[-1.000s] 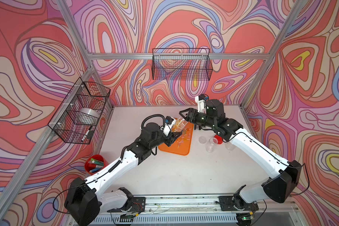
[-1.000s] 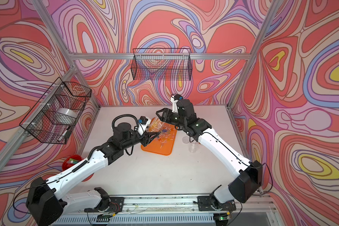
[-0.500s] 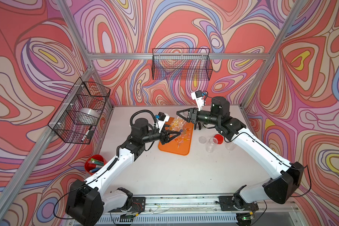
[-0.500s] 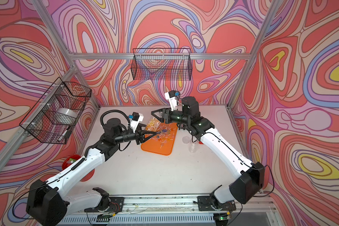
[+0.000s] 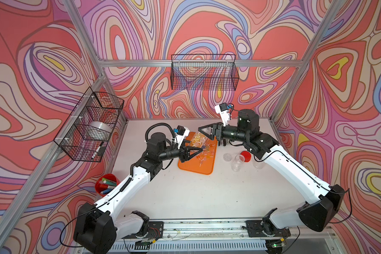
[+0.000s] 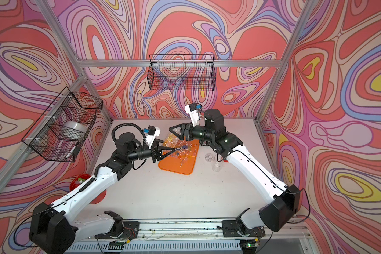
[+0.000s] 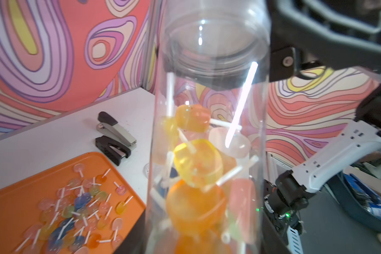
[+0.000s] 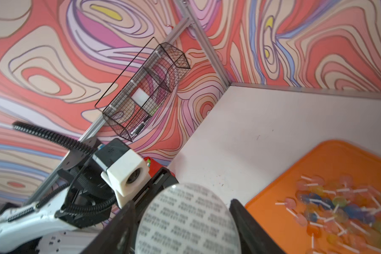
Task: Pour the candies out of the jar
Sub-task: Unscrew the lid from the jar.
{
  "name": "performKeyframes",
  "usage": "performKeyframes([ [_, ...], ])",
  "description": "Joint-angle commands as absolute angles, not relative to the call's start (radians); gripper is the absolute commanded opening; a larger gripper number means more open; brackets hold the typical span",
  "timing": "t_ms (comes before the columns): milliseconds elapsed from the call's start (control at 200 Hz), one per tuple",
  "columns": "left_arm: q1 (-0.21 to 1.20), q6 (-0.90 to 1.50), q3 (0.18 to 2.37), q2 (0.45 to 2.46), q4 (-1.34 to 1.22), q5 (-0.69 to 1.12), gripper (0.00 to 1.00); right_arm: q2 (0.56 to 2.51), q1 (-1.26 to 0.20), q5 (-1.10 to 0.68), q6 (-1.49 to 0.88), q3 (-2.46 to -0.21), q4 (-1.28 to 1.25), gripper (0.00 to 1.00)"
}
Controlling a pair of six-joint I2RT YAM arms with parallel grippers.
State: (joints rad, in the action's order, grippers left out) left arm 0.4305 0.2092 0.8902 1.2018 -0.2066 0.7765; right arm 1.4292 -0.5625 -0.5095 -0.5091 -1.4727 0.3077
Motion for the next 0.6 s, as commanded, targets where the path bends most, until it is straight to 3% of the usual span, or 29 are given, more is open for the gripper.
performKeyframes([
  [0, 0.448, 0.161, 0.924, 1.166, -0.178, 0.625, 0.00, 1.435, -0.568, -0.328, -0.567, -1.526, 0.407, 0.81],
  [220, 0.564, 0.020, 0.937, 1.168, -0.084, 0.383, 0.00, 1.476, -0.574, -0.303, -0.646, -1.535, 0.400, 0.81],
  [426, 0.600, 0.009, 0.939, 1.180, -0.099, 0.310, 0.00, 1.480, -0.589, -0.218, -0.651, -1.525, 0.437, 0.80],
  [596, 0.611, 0.002, 0.945, 1.188, -0.104, 0.285, 0.00, 1.472, -0.595, -0.207, -0.668, -1.503, 0.435, 0.68],
])
